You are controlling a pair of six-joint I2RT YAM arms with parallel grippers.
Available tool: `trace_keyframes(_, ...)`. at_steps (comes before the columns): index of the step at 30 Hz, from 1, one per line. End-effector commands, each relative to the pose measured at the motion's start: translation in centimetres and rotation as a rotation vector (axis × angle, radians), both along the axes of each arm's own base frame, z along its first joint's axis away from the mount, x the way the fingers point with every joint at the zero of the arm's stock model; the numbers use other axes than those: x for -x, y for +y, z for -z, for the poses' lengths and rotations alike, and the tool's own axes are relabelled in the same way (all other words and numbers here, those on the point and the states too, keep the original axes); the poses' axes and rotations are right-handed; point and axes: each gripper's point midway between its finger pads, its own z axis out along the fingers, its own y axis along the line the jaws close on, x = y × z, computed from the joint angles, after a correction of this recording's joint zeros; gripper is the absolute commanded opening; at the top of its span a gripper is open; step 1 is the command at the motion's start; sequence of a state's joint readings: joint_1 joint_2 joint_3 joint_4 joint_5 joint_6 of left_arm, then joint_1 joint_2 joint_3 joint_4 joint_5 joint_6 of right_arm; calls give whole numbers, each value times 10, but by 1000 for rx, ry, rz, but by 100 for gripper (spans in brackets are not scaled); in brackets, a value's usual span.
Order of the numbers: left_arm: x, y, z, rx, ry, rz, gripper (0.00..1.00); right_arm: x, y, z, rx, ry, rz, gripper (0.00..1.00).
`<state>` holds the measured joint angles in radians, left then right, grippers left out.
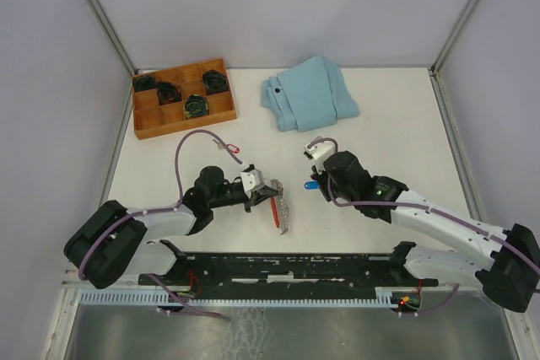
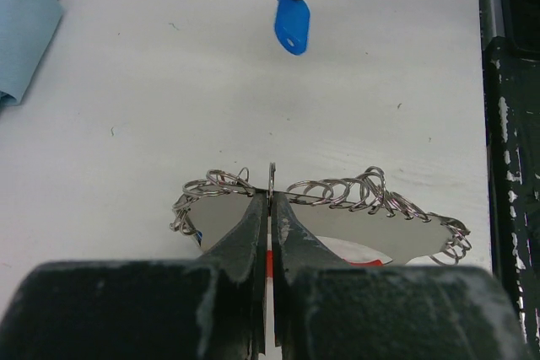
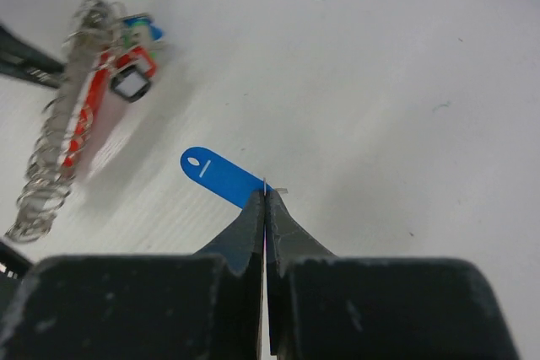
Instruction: Put the keys on the keyring
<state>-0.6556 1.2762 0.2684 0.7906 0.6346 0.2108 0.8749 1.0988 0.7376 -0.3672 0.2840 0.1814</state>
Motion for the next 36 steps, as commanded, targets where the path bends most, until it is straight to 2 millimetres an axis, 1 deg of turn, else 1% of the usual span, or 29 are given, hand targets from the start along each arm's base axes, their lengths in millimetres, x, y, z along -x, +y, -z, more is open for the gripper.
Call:
trace_keyframes(1,-10,-15,-30,58,-116,60,3,29,32,-18,-22,10,-402,0)
trace_keyframes(3,-11,-16,-29,55,-110,64,3,41,40,-11,-35,91,-487,1)
trace_keyframes(4,-12,-16,-28,51,-106,62,3,29,31,-3,35,102,-412,0)
trace_keyframes(5,-14,-15,-27,43,-108,53,3,10,8,6,156,118,-236,0)
trace_keyframes(6,-15,-14,-25,33,-109,45,3,5,-4,12,241,161,-193,1)
trace_keyframes(7,-16,-13,-23,25,-111,36,3,18,6,17,225,251,-297,1)
trace_keyframes(8,-16,-11,-22,20,-114,28,3,25,19,16,164,298,-355,1)
trace_keyframes(9,-17,-11,-21,17,-111,23,3,9,12,15,179,262,-230,1)
trace_keyframes(10,-18,-10,-20,14,-108,17,3,-2,-2,17,239,243,-135,1)
trace_keyframes(11,-18,-10,-19,11,-105,12,3,2,-3,23,253,281,-170,1)
trace_keyframes(12,-19,-10,-20,13,-106,8,3,10,7,27,203,323,-224,1)
trace_keyframes(13,-19,-10,-20,13,-106,8,3,5,15,27,163,309,-209,1)
trace_keyframes(15,-19,-9,-20,12,-104,3,3,5,12,34,191,329,-196,1)
trace_keyframes(18,-19,-9,-20,17,-103,-2,3,5,20,50,177,352,-211,1)
trace_keyframes(21,-19,-7,-20,19,-101,-9,3,-1,18,70,193,368,-148,1)
trace_keyframes(23,-18,-7,-20,23,-100,-13,3,-7,22,73,200,369,-120,1)
trace_keyframes(25,-18,-6,-20,24,-102,-15,3,-9,29,77,165,361,-90,1)
trace_keyframes(28,-18,-4,-19,21,-106,-25,3,-10,31,89,153,369,-40,1)
trace_keyframes(31,-18,-3,-20,22,-111,-30,3,-10,27,96,175,359,-6,9)
trace_keyframes(36,-18,-3,-21,26,-111,-31,3,-8,27,92,159,346,-12,21)
